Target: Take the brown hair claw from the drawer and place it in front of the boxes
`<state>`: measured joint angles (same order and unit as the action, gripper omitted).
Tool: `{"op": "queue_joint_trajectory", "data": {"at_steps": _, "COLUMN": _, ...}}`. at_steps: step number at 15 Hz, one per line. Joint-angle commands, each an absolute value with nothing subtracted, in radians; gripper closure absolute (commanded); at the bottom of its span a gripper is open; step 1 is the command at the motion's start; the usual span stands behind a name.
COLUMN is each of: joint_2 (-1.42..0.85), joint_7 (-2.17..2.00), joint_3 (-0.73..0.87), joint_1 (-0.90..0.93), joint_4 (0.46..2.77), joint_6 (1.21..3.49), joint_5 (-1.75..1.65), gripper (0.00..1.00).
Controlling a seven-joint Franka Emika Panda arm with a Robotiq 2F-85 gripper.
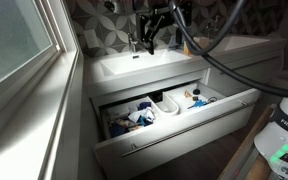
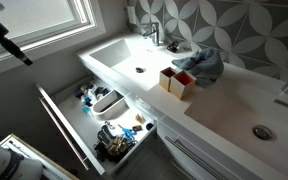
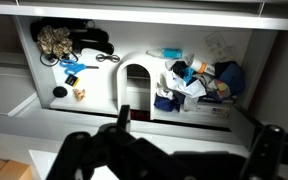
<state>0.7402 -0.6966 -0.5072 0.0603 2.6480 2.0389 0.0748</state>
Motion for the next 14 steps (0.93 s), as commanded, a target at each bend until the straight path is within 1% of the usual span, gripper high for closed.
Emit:
{"op": "queue_joint_trajectory", "data": {"at_steps": 1, "joint_2": 0.737, "joint_7": -0.647, "joint_3": -0.447, "joint_1": 0.068, "joint_4": 2.665, "joint_6": 2.052, "joint_5": -0.014, "gripper": 0.0}}
{"op": "queue_joint_trajectory", "data": {"at_steps": 4, "joint_2": 0.761, "joint_7": -0.495, "joint_3": -0.299, "joint_1": 0.037, "joint_4": 2.717, "joint_6": 2.122, "joint_5": -0.071, "gripper": 0.0}}
{"op": "queue_joint_trajectory", "data": {"at_steps": 6, "joint_2": 0.745, "joint_7": -0.42, "joint_3": -0.228, "joint_1": -0.025, "joint_4": 2.735, "joint_6": 2.156, "joint_5": -0.133, "gripper": 0.0}}
{"op": "queue_joint_trajectory", "data": {"at_steps": 9, "joint_2": 0.686, "joint_7": -0.34, "joint_3": -0.133, "joint_1": -0.115, "joint_4": 2.761, "joint_6": 2.277, "joint_5": -0.209, "gripper": 0.0}}
{"op": "queue_joint_trajectory", "data": {"at_steps": 12, "joint_2": 0.575, "joint_7": -0.332, "joint_3": -0.118, "joint_1": -0.211, "joint_4": 2.752, "joint_6": 2.381, "joint_5": -0.293, "gripper": 0.0}}
{"op": "queue_joint_trajectory", "data": {"at_steps": 14, "joint_2": 0.496, "joint_7": -0.363, "joint_3": -0.126, "joint_1": -0.244, "joint_4": 2.754, "joint_6": 2.391, "joint_5": -0.319, "gripper": 0.0}}
